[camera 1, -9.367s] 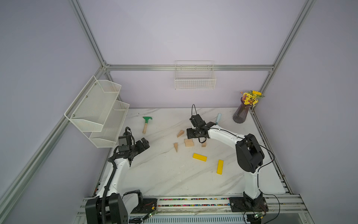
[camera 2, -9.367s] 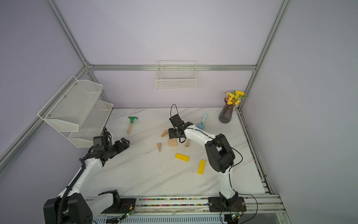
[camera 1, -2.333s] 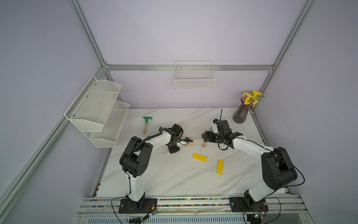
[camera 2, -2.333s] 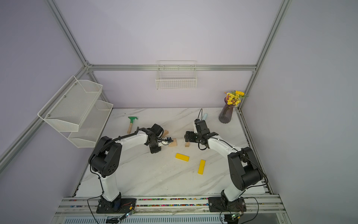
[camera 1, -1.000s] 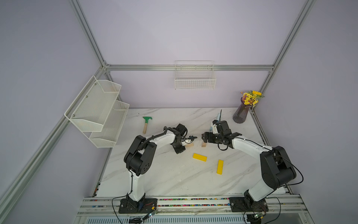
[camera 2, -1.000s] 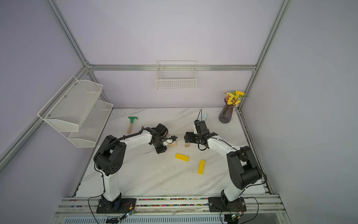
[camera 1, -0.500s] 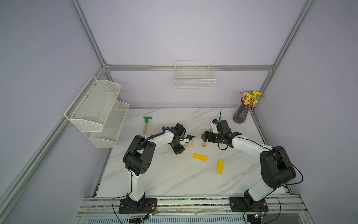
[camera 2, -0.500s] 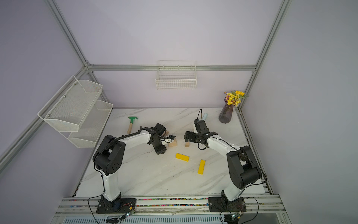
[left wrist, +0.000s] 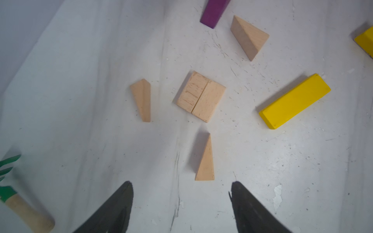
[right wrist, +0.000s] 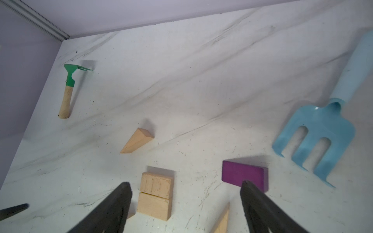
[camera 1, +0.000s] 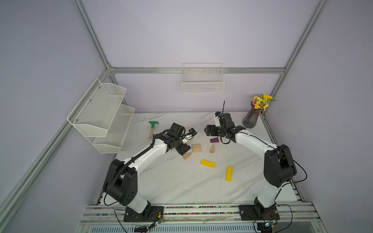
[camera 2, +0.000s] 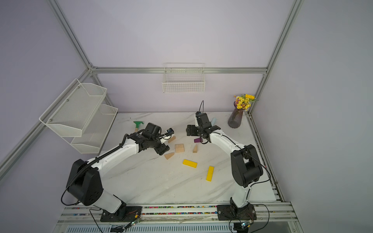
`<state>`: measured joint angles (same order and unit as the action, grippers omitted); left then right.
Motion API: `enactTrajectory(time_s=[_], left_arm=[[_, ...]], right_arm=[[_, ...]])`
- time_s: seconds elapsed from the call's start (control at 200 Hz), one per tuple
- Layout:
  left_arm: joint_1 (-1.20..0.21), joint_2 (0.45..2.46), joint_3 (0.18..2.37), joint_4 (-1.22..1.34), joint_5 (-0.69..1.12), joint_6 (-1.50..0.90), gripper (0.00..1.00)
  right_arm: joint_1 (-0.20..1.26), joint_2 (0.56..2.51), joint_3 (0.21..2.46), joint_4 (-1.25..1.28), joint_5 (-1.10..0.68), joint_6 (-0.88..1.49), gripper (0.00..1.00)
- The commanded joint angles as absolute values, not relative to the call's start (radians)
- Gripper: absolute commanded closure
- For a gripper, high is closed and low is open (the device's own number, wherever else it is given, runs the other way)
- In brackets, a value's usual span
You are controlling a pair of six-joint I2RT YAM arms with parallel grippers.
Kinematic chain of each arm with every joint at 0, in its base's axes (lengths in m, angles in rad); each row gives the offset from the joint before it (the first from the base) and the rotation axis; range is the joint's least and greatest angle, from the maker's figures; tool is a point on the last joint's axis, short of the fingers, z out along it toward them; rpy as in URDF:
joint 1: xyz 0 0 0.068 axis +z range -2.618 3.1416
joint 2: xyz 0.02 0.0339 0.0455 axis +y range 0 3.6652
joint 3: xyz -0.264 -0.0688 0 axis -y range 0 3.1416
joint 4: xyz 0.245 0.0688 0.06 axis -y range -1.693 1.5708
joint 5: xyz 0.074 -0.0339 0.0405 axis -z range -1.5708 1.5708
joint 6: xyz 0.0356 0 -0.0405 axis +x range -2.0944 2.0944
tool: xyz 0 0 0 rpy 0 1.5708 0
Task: Assemble a small pinwheel with building blocks
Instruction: Pick up the building block from the center of the board.
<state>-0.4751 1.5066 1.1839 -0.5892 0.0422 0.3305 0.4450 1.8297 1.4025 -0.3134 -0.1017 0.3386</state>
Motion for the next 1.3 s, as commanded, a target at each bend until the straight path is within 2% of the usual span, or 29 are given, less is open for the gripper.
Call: enactTrajectory(time_s=[0.0,0.24,0.7,0.805,1.12,1.295], left_arm=[[-0.382,1.391,1.126,-0.525,-0.035,0.165,0.2],[-0.199,1.209,0.942,-0.434,-0.004,0.016,0.15],[-0.149,1.201,0.888,-0.419,0.087,0.041,0.1],[-0.147,1.2,0.888,-0.416,0.104,0.039,0.09],[-0.147,1.198,0.881,-0.407,0.138,0.033,0.06],[-0.149,1.198,0.876,-0.402,0.143,0.027,0.05]], right_arm=[[0.515,1.921,1.487,-0.363,-0.056,0.394,0.14],[0.624,2.157,1.714,-0.402,-0.002,0.555,0.16],[0.673,2.412,2.01,-0.583,0.08,0.63,0.22],[0.673,2.435,2.028,-0.595,0.08,0.627,0.28],[0.673,2.484,2.082,-0.597,0.063,0.549,0.64],[0.673,2.5,2.088,-0.584,0.061,0.44,0.72]])
